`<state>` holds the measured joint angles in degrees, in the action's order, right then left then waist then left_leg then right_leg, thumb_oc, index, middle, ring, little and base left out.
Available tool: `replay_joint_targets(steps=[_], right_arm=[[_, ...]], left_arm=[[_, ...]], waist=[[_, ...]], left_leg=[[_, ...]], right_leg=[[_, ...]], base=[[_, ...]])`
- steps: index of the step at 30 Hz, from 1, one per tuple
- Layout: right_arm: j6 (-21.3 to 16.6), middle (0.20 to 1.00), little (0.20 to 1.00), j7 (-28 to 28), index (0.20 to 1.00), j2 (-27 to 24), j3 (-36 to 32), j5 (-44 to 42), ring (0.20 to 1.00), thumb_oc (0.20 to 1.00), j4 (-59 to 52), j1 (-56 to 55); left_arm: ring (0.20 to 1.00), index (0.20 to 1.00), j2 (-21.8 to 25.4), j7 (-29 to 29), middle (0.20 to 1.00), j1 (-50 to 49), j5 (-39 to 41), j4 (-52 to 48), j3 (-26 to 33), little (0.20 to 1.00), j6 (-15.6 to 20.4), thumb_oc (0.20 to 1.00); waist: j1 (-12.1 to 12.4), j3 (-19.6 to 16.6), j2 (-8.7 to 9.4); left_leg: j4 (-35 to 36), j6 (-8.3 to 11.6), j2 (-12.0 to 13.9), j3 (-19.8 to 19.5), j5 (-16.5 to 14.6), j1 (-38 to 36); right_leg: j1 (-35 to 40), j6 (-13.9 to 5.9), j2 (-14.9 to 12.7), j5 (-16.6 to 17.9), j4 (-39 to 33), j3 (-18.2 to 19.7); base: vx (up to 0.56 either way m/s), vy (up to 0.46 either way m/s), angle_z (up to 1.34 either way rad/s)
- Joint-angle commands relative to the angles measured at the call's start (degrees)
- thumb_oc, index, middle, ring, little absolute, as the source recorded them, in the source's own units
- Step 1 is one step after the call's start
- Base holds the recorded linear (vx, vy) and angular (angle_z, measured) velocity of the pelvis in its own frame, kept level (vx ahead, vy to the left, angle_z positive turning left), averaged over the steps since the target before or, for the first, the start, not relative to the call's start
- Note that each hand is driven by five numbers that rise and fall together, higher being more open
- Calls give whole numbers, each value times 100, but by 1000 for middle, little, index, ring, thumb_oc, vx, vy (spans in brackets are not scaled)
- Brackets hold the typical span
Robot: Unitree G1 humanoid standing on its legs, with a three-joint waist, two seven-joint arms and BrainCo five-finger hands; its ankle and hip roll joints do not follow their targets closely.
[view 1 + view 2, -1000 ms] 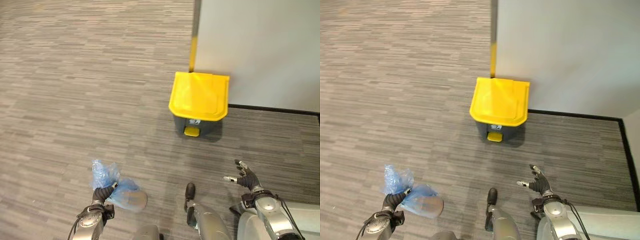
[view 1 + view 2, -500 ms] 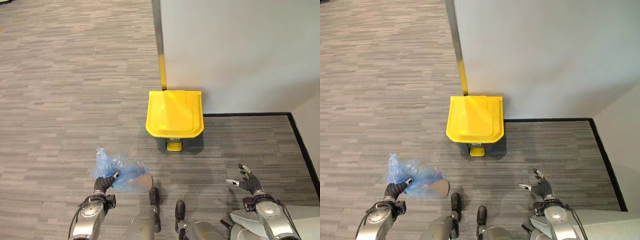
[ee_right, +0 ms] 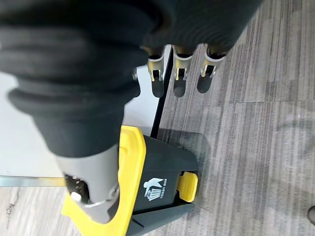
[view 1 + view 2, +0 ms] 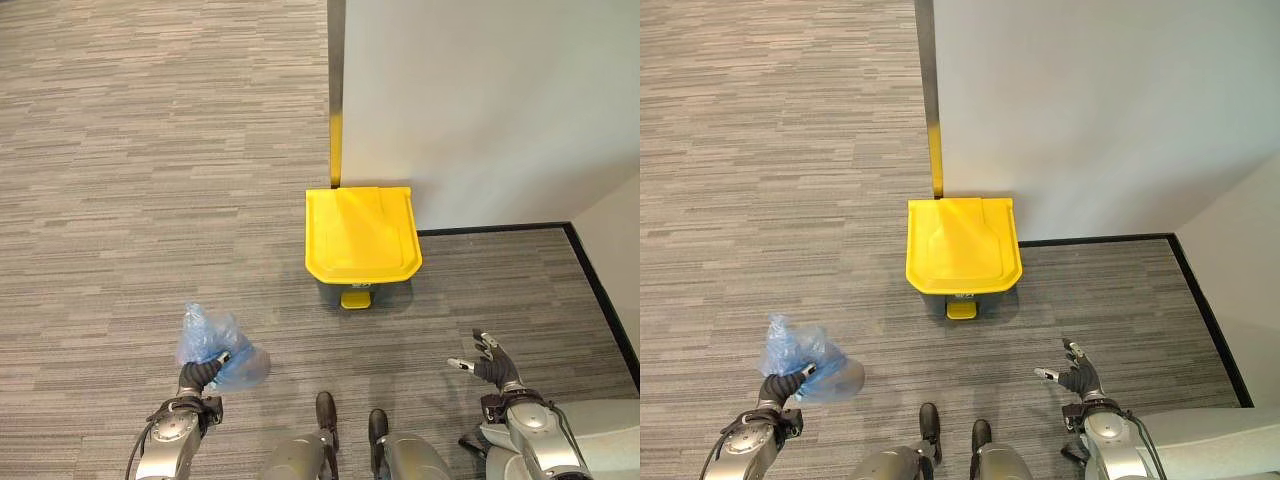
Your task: Gather garbage on tea table into small bin, then transfer packed bag to large trash can.
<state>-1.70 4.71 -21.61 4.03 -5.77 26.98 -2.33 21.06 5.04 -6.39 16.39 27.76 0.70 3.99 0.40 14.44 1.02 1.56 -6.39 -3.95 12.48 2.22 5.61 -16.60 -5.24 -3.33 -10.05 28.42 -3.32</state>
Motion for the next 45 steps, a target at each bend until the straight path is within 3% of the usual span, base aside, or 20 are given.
replay_joint_targets(steps=[1,2,5,7,8,11,15,17,19,22,23,24,27,30,32,38,45], right_arm=[[-83,1000,1000,42,1000,17,78,-154,1000,1000,-39,76],[-66,1000,1000,-9,1000,-52,68,-182,1000,1000,-193,-47],[-130,1000,1000,8,1000,-59,17,-206,1000,1000,-211,-110],[-163,1000,1000,54,1000,-89,-85,-263,1000,1000,-228,-213],[-177,1000,1000,104,1000,-174,-119,-332,1000,1000,-230,-225],[-149,1000,1000,140,1000,-214,-135,-316,1000,1000,-117,-197],[-137,1000,1000,214,1000,-262,-233,-276,1000,1000,-6,-289],[-90,1000,1000,152,1000,-242,-285,-161,1000,1000,-6,-288],[0,1000,1000,140,1000,-60,-246,-100,1000,1000,93,-100],[-11,1000,1000,144,1000,21,-182,-135,1000,1000,146,8],[-31,1000,1000,123,1000,84,-134,-155,1000,1000,166,57],[-37,1000,1000,106,1000,96,-102,-197,1000,1000,209,57],[-51,1000,1000,107,1000,85,-74,-233,1000,1000,224,30],[-45,1000,1000,119,1000,108,-71,-240,1000,1000,246,-29],[-30,1000,1000,130,1000,71,-98,-234,1000,1000,244,-66],[-21,1000,1000,133,1000,31,-137,-262,1000,1000,194,-144],[-2,1000,1000,101,1000,4,-140,-224,1000,1000,113,-247]], left_arm=[[200,200,247,73,200,-42,57,-297,254,200,222,200],[200,200,248,65,200,-44,62,-244,221,200,233,200],[200,200,203,11,200,-15,22,-273,166,200,214,200],[200,200,137,-18,200,-4,25,-283,133,200,211,200],[200,200,82,-48,200,37,66,-308,72,200,224,200],[200,200,51,-53,200,110,59,-198,21,200,201,200],[200,200,90,-30,200,126,44,-243,-27,200,200,200],[200,200,74,-48,200,137,15,-253,-123,200,191,200],[200,200,247,-43,200,227,-50,-268,-68,200,208,200],[200,200,327,2,200,298,-45,-252,-8,200,230,200],[200,200,375,25,200,301,-26,-259,35,200,253,200],[200,200,388,24,200,306,-3,-255,36,200,265,200],[200,200,391,24,200,226,-11,-272,105,200,238,200],[200,200,356,15,200,110,-23,-257,158,200,202,200],[200,200,322,-11,200,49,-32,-284,172,200,191,200],[200,200,255,-62,200,-82,-78,-283,210,200,152,200],[200,200,212,-87,200,-125,-118,-285,207,200,125,200]], waist=[[30,-53,141],[-120,9,141],[-146,-32,170],[-216,-97,149],[-232,-46,164],[-231,-63,231],[-268,-70,234],[-301,-165,110],[-300,-211,206],[-227,-198,244],[-172,-162,217],[-178,-171,192],[-89,-210,166],[-30,-250,185],[-82,-253,187],[-90,-349,221],[-113,-392,219]], left_leg=[[-538,453,124,-359,-848,-241],[-559,509,89,-546,-1067,-535],[-695,591,50,-584,-1129,-526],[-994,781,154,-538,-1200,-452],[-2035,982,409,-436,-993,7],[-1748,965,611,-439,-960,266],[-1123,1234,1344,-415,-327,373],[-807,1262,1183,-789,-464,122],[-749,1029,715,-606,-656,30],[-695,928,608,-424,-698,-23],[-609,873,589,-315,-685,-109],[-469,813,491,-293,-589,-156],[-244,755,378,-211,-513,-247],[-170,755,304,-214,-483,-288],[-195,750,276,-268,-501,-309],[-222,753,284,-215,-557,-342],[-166,764,299,-254,-579,-437]], right_leg=[[159,-210,-290,1089,-1472,-421],[-101,-254,-205,1117,-1858,-534],[79,-146,-229,1169,-1999,-537],[256,-81,-264,1126,-2128,-682],[563,95,-224,988,-2249,-796],[735,104,-289,890,-2357,-763],[861,-7,-572,830,-2340,-770],[918,-121,-715,903,-2322,-698],[733,-354,-1076,1416,-2402,-422],[632,-421,-1182,1566,-2396,-431],[615,-388,-1162,1473,-2228,-584],[624,-312,-855,1243,-1948,-460],[752,-200,-492,919,-1826,-616],[819,-120,-322,808,-1939,-771],[818,-109,-168,829,-2064,-504],[1013,-122,-174,999,-2527,-516],[1135,-87,-130,939,-2618,-464]], base=[[463,-157,-26],[417,-185,-25],[205,-130,40],[153,-179,113],[187,-199,109],[120,17,50],[103,320,-37],[125,598,-47],[-11,677,-9],[-55,300,-28],[-33,283,-49],[-27,337,-64],[-2,134,-23],[40,17,-6],[69,-30,9],[77,-56,9],[57,-52,0]])
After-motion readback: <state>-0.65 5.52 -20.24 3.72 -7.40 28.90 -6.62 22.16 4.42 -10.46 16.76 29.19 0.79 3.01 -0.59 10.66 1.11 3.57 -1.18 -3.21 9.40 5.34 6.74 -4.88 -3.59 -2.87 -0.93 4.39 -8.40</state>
